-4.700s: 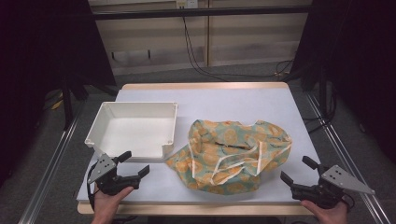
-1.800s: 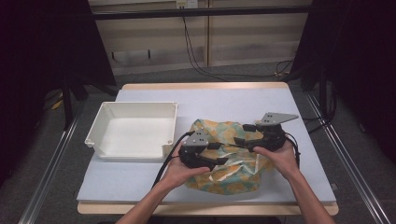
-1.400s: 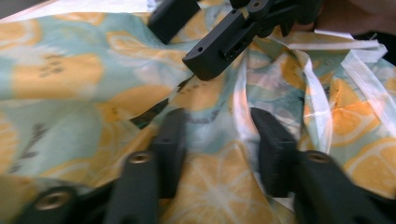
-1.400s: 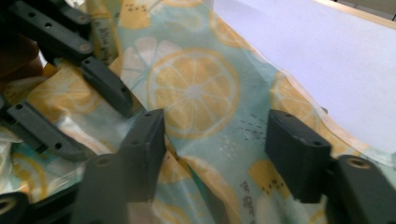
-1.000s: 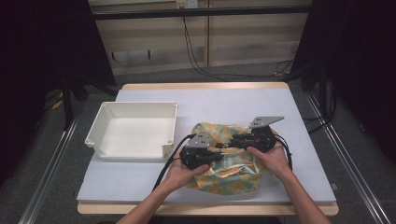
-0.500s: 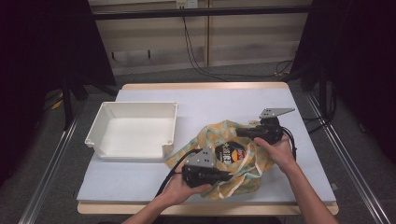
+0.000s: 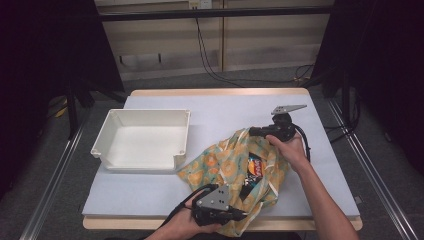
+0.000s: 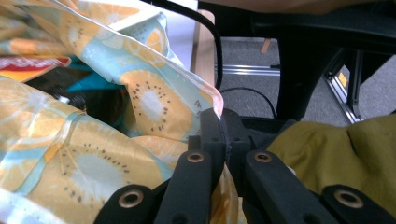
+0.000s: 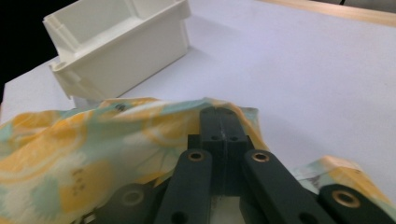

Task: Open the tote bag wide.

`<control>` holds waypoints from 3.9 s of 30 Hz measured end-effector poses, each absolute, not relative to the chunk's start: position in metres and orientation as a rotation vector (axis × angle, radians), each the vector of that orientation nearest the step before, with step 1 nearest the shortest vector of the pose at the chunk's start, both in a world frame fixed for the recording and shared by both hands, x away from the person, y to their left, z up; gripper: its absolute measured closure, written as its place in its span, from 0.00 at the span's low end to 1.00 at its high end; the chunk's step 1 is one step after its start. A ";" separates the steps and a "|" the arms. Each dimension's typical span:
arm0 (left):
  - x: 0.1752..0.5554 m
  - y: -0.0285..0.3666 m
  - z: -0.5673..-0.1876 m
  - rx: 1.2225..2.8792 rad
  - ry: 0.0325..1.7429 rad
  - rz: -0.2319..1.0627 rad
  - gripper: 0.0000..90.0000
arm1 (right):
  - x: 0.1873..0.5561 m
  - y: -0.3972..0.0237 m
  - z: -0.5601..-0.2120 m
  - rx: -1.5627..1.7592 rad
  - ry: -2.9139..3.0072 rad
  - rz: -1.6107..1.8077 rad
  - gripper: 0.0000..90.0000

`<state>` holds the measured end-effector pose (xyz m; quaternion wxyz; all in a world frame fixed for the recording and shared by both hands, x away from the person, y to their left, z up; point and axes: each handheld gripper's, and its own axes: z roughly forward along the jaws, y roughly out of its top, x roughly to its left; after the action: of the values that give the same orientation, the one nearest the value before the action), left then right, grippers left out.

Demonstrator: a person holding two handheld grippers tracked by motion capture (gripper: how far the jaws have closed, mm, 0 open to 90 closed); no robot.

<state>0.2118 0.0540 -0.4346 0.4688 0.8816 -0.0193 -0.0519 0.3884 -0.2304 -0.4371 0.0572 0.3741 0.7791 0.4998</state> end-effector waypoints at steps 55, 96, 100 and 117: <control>0.263 0.059 -0.387 1.912 0.164 -0.065 0.93 | 0.254 -0.229 -0.428 0.963 2.448 1.440 0.77; 0.282 0.027 -0.446 2.169 0.274 0.106 0.56 | 0.192 -0.257 -0.482 1.035 2.544 1.188 0.44; 0.283 0.027 -0.444 2.166 0.279 0.087 0.56 | 0.193 -0.261 -0.482 1.051 2.538 1.205 0.44; 0.287 -0.022 -0.420 2.238 0.136 0.032 0.66 | 0.195 -0.264 -0.480 1.060 2.514 1.240 0.37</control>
<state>0.2870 -0.0224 -0.4202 0.4346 0.8989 0.0545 0.0130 0.1953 -0.2644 -0.4797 0.0721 0.3528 0.8366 0.4128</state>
